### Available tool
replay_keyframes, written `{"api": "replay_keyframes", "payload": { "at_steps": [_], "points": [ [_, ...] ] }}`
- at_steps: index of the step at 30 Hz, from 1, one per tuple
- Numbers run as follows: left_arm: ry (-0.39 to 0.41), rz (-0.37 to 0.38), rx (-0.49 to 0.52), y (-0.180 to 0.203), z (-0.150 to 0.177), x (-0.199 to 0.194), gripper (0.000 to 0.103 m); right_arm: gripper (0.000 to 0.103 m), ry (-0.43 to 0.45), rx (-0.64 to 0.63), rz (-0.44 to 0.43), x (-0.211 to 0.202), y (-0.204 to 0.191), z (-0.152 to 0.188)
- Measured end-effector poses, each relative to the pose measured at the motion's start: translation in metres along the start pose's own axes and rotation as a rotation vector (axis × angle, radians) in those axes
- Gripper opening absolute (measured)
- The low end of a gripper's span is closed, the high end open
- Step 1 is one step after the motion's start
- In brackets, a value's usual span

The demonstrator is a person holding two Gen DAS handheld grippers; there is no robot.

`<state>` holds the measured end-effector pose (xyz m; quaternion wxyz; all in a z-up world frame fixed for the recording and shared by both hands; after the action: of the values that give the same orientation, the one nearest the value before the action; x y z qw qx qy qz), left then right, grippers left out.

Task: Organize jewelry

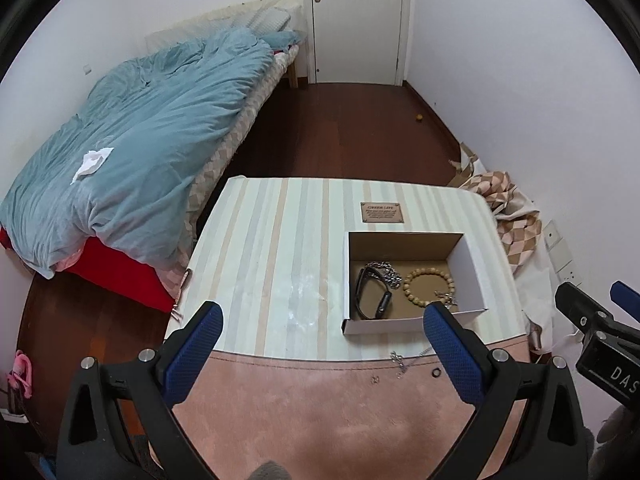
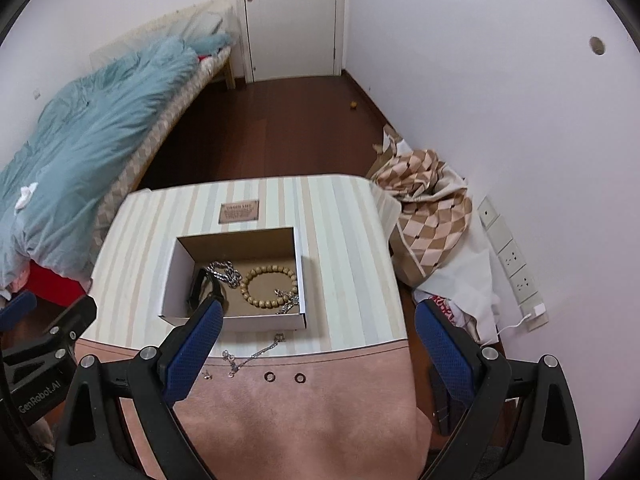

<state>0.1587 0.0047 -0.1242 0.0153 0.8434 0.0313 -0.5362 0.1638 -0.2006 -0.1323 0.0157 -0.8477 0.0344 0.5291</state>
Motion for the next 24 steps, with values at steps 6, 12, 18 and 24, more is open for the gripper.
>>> {"api": "replay_keyframes", "payload": {
  "at_steps": [6, 12, 18, 24],
  "points": [
    [-0.002, -0.046, -0.027, -0.007, 0.014, -0.012, 0.102, 0.098, -0.022, 0.033, -0.057, -0.004, 0.009, 0.018],
    [-0.059, -0.136, -0.053, -0.020, 0.043, 0.027, 0.102, 0.098, -0.148, 0.072, -0.093, 0.052, 0.019, 0.053],
    [-0.191, -0.168, -0.044, -0.026, 0.073, 0.089, 0.102, 0.057, -0.249, 0.094, -0.148, 0.116, 0.023, 0.086],
    [-0.257, -0.133, 0.003, -0.008, 0.084, 0.130, 0.102, 0.050, -0.278, 0.115, -0.148, 0.156, 0.031, 0.096]
  ]
}}
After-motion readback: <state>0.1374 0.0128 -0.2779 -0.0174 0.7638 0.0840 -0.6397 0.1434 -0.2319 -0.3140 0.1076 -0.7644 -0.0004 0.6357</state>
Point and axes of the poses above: each gripper's, at about its wrist camera, not at the fingertips, and x roughly the way its jaws point, y to its right, z to its underside, the point moved 4 cm from there along x, roughly the way its jaws point, and after that the axes turned 12 degrees about -y, right-handed, at the moved point
